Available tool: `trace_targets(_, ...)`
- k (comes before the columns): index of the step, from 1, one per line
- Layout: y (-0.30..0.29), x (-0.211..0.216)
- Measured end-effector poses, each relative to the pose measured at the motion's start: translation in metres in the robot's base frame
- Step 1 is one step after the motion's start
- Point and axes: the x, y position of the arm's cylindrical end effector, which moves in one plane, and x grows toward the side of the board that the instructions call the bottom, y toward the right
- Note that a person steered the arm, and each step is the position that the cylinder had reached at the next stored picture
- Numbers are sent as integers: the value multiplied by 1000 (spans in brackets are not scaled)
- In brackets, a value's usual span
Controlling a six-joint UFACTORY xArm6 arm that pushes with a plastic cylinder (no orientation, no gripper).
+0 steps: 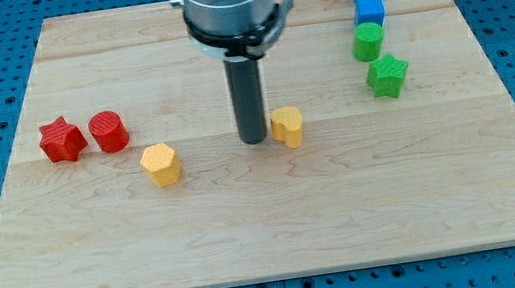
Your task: Move the yellow heart to the bottom left of the green star
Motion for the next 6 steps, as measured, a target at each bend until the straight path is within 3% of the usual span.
trace_targets(1, 30, -14)
trace_targets(4, 33, -41)
trace_targets(6, 52, -37)
